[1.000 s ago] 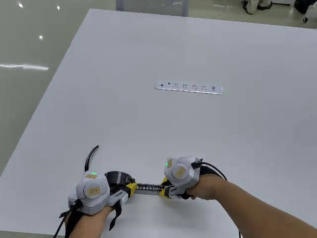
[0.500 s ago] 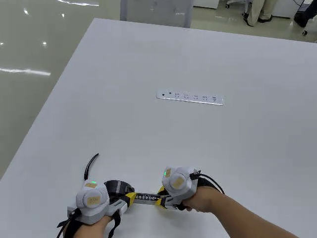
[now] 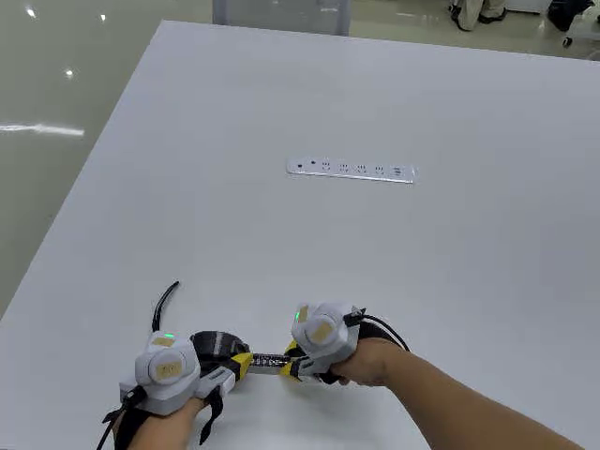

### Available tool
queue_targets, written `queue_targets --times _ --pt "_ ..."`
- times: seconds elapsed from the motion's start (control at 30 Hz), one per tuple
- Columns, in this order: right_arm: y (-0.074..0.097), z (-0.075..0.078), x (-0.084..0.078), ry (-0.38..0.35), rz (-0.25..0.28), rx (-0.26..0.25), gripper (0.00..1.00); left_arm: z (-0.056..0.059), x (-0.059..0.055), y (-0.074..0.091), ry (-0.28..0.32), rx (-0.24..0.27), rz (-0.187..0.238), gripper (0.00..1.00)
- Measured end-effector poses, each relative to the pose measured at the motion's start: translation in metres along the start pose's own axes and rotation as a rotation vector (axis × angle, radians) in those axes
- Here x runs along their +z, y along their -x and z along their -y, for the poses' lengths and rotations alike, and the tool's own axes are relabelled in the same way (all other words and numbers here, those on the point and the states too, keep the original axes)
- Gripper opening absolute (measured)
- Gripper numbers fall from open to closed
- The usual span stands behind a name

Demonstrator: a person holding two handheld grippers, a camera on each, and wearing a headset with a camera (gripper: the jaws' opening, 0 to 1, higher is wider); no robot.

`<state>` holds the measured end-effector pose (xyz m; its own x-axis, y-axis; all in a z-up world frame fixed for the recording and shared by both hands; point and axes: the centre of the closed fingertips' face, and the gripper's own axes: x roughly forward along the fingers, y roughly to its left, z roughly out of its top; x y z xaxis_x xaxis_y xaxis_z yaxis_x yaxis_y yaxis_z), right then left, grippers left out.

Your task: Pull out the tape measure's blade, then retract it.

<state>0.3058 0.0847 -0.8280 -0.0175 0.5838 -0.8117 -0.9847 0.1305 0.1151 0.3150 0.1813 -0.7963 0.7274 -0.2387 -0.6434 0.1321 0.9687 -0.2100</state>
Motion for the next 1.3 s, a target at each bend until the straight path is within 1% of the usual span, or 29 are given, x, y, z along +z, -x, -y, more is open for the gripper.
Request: queue_targets --times 0.3,0.43,0.77,0.87,0.97,1.1,1.3 --pt "-0.002 -0.002 0.007 -0.005 0.024 0.004 0.15 0.0 0.0 0.002 0.007 -0.003 -0.003 0.58" --pt "-0.004 -0.004 0.01 -0.005 0.025 0.005 0.15 0.0 0.0 0.002 0.007 -0.004 -0.003 0.58" --pt "-0.011 -0.003 0.015 -0.001 0.037 0.008 0.15 0.0 0.001 0.001 0.009 -0.004 -0.002 0.59" --pt "-0.012 -0.005 0.019 0.001 0.046 0.014 0.14 0.0 0.001 0.001 0.009 -0.004 -0.002 0.59" --pt "-0.013 -0.005 0.021 0.003 0.048 0.016 0.14 0.0 0.001 0.001 0.009 -0.005 -0.002 0.59" --pt "-0.018 -0.005 0.022 0.005 0.043 0.019 0.14 0.0 0.001 0.001 0.009 -0.005 -0.001 0.59" --pt "-0.022 -0.008 0.029 0.013 0.055 0.022 0.15 -0.001 0.001 0.001 0.011 -0.003 -0.002 0.59"
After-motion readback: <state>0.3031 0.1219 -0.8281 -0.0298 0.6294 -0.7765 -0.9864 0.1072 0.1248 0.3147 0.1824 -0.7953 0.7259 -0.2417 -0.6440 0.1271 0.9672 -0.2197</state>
